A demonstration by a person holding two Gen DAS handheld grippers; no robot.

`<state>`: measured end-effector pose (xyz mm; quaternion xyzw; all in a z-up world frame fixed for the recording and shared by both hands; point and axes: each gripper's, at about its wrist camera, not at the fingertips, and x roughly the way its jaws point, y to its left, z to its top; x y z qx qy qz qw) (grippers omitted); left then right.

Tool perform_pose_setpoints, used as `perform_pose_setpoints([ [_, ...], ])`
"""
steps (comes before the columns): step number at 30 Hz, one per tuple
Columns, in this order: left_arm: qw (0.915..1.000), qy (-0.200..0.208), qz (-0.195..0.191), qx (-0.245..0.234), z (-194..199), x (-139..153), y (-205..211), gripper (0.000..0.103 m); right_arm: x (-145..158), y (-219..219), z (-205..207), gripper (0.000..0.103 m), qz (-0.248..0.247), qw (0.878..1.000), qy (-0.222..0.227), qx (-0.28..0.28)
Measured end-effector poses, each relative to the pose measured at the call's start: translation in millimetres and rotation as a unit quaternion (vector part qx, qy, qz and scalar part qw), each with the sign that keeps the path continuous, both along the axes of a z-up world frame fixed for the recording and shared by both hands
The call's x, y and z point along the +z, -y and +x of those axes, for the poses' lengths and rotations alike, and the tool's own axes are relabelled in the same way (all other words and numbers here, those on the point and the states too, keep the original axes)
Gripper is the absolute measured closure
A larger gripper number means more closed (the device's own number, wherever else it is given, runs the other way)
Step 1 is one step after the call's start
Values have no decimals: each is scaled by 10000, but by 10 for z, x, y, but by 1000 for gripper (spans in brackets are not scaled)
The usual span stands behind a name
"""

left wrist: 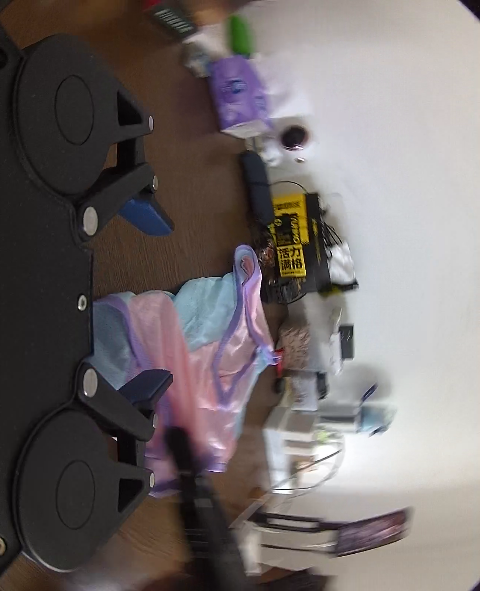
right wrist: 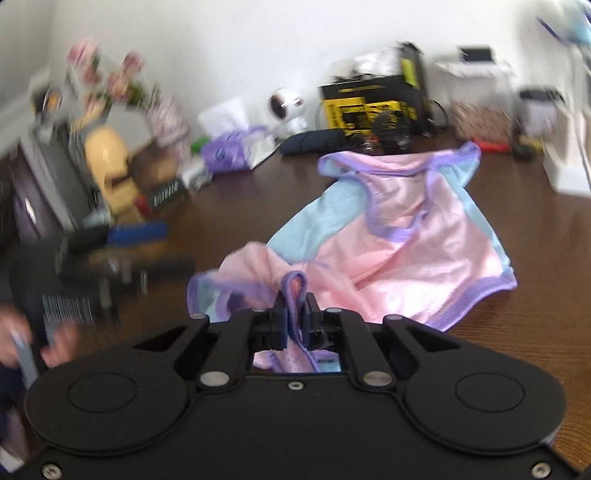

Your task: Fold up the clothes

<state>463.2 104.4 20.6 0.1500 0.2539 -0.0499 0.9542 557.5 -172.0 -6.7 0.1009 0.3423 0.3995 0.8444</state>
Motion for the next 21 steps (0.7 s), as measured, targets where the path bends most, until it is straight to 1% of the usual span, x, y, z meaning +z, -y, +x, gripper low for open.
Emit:
perform_pose_setpoints([
  [2, 9995, 24, 267, 163, 95, -21, 98, 25, -37, 95, 94, 93, 383, 9989, -268, 22],
  [4, 9988, 96, 460, -141, 115, 5, 214, 25, -74, 207, 158, 93, 905, 9945, -533, 48],
  [5, 9979, 120, 559, -295, 122, 17, 270, 25, -85, 255, 179, 93, 1128, 9919, -586, 28],
  [6, 9965, 83, 686, -461, 118, 16, 319, 25, -88, 284, 185, 93, 1246, 9906, -569, 3],
  [8, 9916, -52, 1034, -776, 113, -27, 428, 25, -82, 303, 196, 93, 1202, 9917, -443, -129],
  [10, 9879, -150, 1300, -831, 135, -97, 486, 26, -84, 309, 222, 93, 1242, 9913, -403, -168],
  [11, 9859, -202, 1443, -828, 156, -141, 513, 32, -88, 308, 230, 93, 1288, 9907, -415, -134],
  [12, 9846, -239, 1570, -735, 198, -179, 534, 41, -88, 309, 231, 93, 1306, 9905, -411, -102],
  [13, 9843, -292, 1607, -663, 237, -204, 541, 44, -80, 314, 229, 93, 1307, 9906, -395, -91],
  [14, 9850, -372, 1584, -578, 280, -209, 536, 44, -65, 321, 224, 93, 1297, 9909, -360, -98],
  [16, 9878, -456, 1421, -438, 348, -186, 490, 44, -34, 357, 209, 93, 1273, 9913, -277, -163],
  [20, 9889, -406, 1394, -332, 371, -208, 412, 45, -42, 479, 225, 93, 1236, 9912, -277, -385],
  [21, 9900, -322, 1341, -303, 365, -198, 408, 52, -51, 493, 230, 93, 1225, 9912, -299, -406],
])
